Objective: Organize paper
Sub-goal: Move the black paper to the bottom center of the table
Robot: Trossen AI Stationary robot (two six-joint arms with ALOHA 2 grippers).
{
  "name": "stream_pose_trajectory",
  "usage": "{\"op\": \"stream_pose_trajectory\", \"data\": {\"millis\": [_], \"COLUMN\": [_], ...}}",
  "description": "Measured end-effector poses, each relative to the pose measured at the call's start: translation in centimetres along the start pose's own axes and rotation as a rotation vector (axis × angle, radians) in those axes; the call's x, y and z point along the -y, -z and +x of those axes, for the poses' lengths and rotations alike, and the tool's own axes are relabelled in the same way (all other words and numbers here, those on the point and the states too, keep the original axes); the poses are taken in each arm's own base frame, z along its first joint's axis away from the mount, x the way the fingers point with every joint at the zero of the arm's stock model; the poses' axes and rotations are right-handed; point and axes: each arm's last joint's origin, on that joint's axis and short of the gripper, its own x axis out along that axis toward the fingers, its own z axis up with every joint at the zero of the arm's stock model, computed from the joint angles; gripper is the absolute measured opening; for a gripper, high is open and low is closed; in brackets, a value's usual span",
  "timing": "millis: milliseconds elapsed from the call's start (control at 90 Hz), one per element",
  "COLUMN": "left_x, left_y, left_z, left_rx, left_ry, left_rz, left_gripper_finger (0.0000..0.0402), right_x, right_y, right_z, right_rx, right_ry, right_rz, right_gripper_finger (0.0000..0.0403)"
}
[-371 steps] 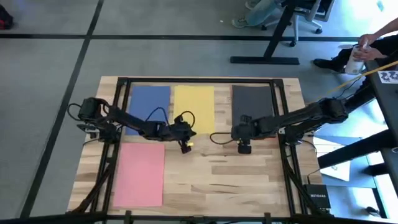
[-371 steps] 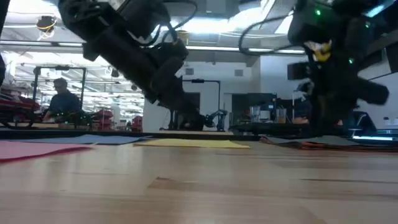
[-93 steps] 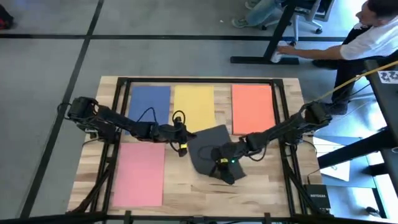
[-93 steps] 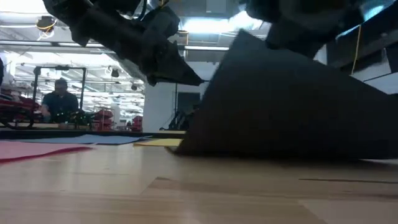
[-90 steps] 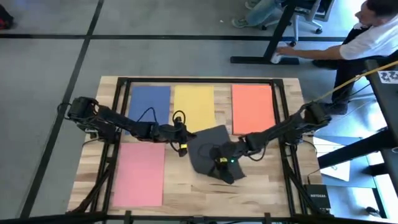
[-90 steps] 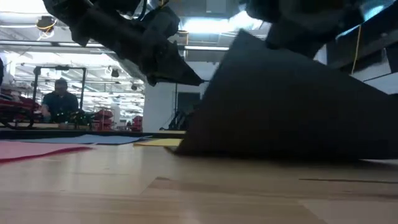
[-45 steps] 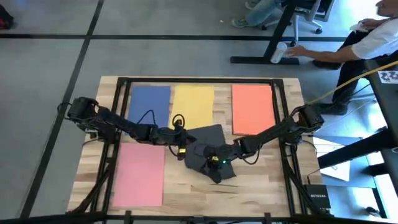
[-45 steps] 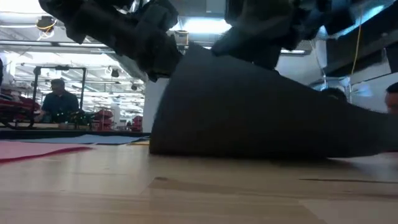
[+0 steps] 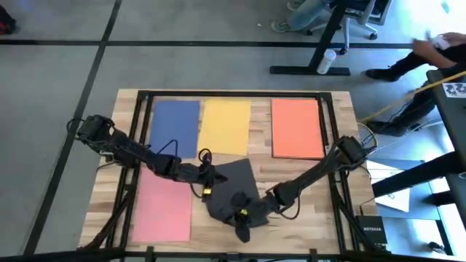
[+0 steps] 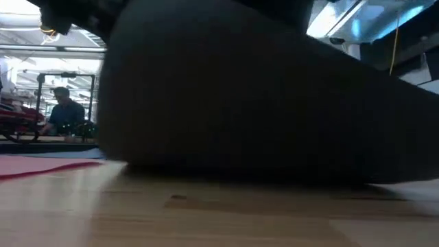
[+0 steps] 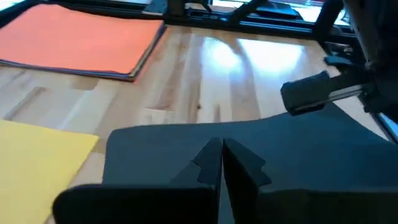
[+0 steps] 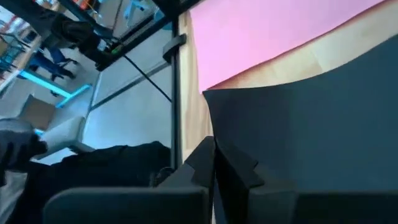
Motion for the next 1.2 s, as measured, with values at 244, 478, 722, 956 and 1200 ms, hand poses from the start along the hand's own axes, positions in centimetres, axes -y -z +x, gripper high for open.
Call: {"op": "stream_pose_trajectory", "data": {"millis": [244,478,722,956,1200], "left_x": [1.6,2.0,1.3,1.2,1.9], "left_y": [1.2,2.8,4.5,5.6,5.1], "left_z": [-0.7,-1.4,-0.5,0.2,0.3], "left_rx": [-0.078,-0.198,-0.266,-0.292,-0.245], "left_ry": [0.039,-0.048,-0.140,-0.162,-0.126], "left_rz": [0.006,0.006,-0.024,-0.052,-0.061], "left_gripper_finger": [0.0000,0.0000,0.0000,0.0000,0.0000], "right_x": [-1.6,-2.7,-1.2,0.0,1.8], "right_y": [-1.3,-1.4,0.6,2.6,4.8], "right_z": [0.6,0.1,-1.7,-2.2,-1.3], "right_rx": [0.007,-0.159,-0.397,-0.441,-0.467], "right_ry": [-0.039,0.039,0.382,0.503,0.521], "right_rz": [-0.025,-0.158,-0.181,-0.148,-0.086], "right_gripper_finger": [0.0095,0.0088,0.0010,0.0001,0.0000]}}
